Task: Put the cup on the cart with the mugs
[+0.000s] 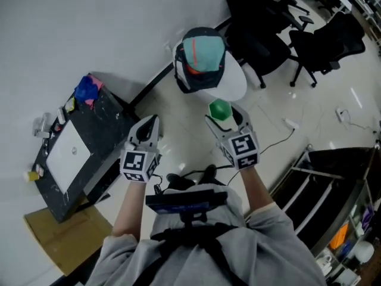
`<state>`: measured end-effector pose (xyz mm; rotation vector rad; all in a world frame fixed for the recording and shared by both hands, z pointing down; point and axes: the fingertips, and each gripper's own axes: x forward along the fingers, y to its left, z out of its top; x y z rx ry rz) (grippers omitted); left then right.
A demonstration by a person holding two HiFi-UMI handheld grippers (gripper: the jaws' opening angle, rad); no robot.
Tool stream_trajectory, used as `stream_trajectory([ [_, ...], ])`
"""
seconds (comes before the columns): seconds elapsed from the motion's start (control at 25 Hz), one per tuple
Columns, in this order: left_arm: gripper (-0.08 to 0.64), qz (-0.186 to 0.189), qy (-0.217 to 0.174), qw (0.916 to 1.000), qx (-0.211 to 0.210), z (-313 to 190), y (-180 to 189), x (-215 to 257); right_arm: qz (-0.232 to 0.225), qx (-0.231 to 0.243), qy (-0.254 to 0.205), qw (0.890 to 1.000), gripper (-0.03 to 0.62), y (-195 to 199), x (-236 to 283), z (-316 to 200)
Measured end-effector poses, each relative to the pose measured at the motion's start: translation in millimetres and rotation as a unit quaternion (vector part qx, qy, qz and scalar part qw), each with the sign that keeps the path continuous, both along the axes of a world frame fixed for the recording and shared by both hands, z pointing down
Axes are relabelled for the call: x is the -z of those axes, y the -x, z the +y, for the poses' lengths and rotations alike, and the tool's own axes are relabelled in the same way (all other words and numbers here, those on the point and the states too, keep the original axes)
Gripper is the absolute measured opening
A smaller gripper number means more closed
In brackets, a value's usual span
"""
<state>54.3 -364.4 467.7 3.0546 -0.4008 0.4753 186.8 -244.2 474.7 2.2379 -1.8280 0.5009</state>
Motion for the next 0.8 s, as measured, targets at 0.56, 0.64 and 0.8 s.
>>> stream_trajectory([
  [0.56, 0.0, 0.002, 0.002, 0.9724, -0.233, 139, -156, -1, -0.013, -0.22, 0.0, 0.975, 0.322, -82, -5, 176],
  [0.64, 0.0, 0.002, 0.006, 0.9625, -0.271, 157, -172, -2, -0.01, -0.257, 0.0, 0.966, 0.322, -87, -4, 195],
  [0.8, 0.0, 0.004, 0.013, 0.9362, -0.351, 197, -197, -5, -0.007, -0.334, -0.005, 0.942, 0.322, -86, 3, 238],
])
